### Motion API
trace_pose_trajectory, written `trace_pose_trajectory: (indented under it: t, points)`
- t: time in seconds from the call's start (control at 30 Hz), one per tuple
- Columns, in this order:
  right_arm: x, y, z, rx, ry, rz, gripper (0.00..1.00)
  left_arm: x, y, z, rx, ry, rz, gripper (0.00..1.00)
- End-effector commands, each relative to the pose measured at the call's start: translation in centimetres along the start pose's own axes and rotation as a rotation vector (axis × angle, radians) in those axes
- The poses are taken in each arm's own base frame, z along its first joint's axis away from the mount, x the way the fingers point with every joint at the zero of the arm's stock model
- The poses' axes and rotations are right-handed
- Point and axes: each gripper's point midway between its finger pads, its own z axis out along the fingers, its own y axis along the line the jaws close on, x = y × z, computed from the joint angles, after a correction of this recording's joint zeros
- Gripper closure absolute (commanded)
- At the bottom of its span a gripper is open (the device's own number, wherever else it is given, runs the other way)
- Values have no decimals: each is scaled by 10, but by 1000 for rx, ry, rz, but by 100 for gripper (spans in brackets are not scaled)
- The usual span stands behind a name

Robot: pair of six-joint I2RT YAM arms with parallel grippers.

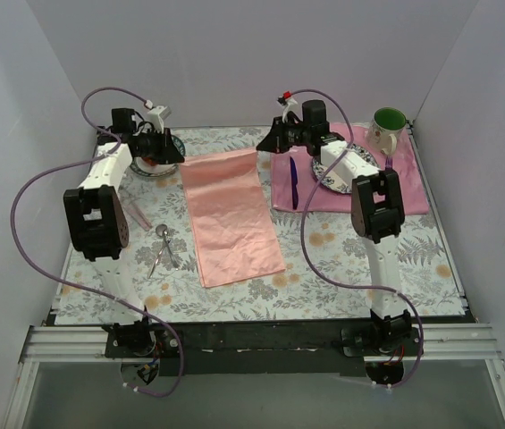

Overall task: Fold the napkin into a case and place the utensils inside
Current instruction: Fold the rectangle-folded napkin into the folded napkin.

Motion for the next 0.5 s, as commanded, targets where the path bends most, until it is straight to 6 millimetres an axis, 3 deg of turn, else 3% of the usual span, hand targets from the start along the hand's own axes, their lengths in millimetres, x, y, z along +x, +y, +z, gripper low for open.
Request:
trace_pose_trajectory:
  t: [0.0,0.13,0.33,0.37,0.4,0.47]
  points:
    - [-19,45,-39,-74,4,-170,99,-6,-67,-42,125,-15,182,100]
    - [10,54,-53,-89,96,-137,99,44,-96,-52,172,99,224,100]
    - [42,86,-89,-127,185,-150,99,89,-118,-76,215,186,282,100]
    - [50,88,-93,-130,198,-142,99,98,-122,-80,223,202,280,100]
    - [70,87,-97,-125,231,-119,99,109,-137,-76,258,238,305,100]
    - [84,90,-106,-118,249,-130,99,140,-141,-75,262,316,316,100]
